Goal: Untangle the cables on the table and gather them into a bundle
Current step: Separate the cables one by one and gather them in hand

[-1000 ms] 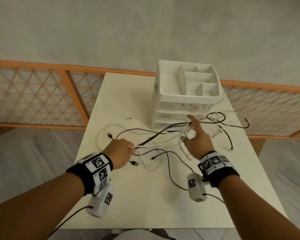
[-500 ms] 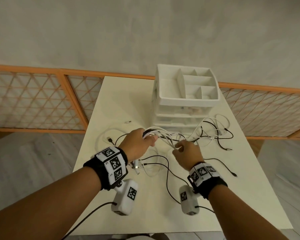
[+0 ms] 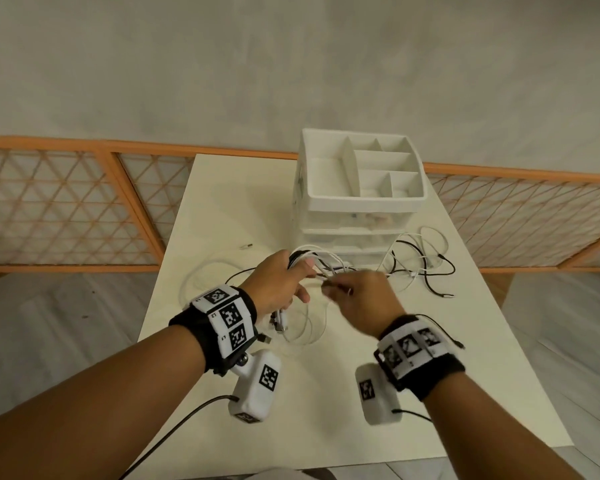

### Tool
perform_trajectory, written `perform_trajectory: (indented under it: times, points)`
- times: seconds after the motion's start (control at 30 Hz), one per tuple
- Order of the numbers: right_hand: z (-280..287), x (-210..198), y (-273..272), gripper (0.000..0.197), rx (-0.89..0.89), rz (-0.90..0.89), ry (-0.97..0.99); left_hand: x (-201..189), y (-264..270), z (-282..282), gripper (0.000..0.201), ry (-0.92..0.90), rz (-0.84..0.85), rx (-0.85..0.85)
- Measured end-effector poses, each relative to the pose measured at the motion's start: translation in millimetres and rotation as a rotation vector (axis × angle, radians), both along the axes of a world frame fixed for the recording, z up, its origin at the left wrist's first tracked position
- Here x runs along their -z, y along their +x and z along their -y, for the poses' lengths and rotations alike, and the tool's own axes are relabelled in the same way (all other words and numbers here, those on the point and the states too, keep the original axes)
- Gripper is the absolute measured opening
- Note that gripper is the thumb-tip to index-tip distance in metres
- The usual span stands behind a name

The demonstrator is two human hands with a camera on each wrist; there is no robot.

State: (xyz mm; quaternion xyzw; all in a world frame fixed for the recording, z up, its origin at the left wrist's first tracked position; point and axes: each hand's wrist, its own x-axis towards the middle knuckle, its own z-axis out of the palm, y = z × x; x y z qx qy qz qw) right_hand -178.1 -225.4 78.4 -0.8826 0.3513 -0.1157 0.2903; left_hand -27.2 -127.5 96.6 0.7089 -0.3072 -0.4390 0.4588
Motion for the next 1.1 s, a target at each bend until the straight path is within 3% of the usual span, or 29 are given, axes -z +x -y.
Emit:
perform_trajectory:
  times: [0.1, 0.23, 0.33, 0.4, 0.5, 0.57, 0.67, 0.8, 0.93, 1.1]
  points:
    - [13.9, -58.7, -1.5, 0.007, 0.158, 0.284, 0.057, -2.1, -4.0, 5.3, 0.03, -0.036, -0.023, 0.003]
    - [48.8, -89.8, -26.6, 0.015, 0.458, 0.458, 0.01, 10.2, 17.7, -5.1, 0.034, 0.092, 0.068, 0.031]
    - [75.0, -96.6, -49.5, 0.019, 0.648, 0.455, -0.201, 20.9, 37.7, -18.3, 0.037, 0.178, 0.159, 0.049]
    - [87.0, -87.2, -55.5, 0.029, 0.679, 0.344, -0.257, 17.6, 41.9, -19.3, 0.035, 0.166, 0.119, 0.029]
    - [77.1, -63.5, -47.6, 0.074, 0.534, 0.136, -0.12, 1.6, 35.1, -12.0, 0.026, 0.091, -0.017, -0.014]
    - [48.4, -50.7, -32.9, 0.081, 0.284, 0.191, -0.099, -11.2, 26.5, -6.2, 0.023, 0.039, -0.094, -0.01]
    - [4.0, -35.1, -3.2, 0.057, -0.086, 0.274, -0.149, -28.3, 12.1, -0.1, 0.024, -0.014, -0.192, 0.016]
    - [-1.2, -24.5, 13.4, 0.015, -0.105, 0.391, -0.18, -37.2, 6.6, 0.4, 0.028, -0.015, -0.225, 0.046]
    - [10.8, -36.6, 1.4, 0.015, -0.085, 0.377, -0.153, -34.1, 14.2, -8.2, 0.021, 0.014, -0.219, -0.014]
    - [0.1, -43.7, -5.6, 0.018, -0.382, 0.019, -0.211, -32.7, 21.2, -8.8, 0.026, 0.016, -0.113, -0.065]
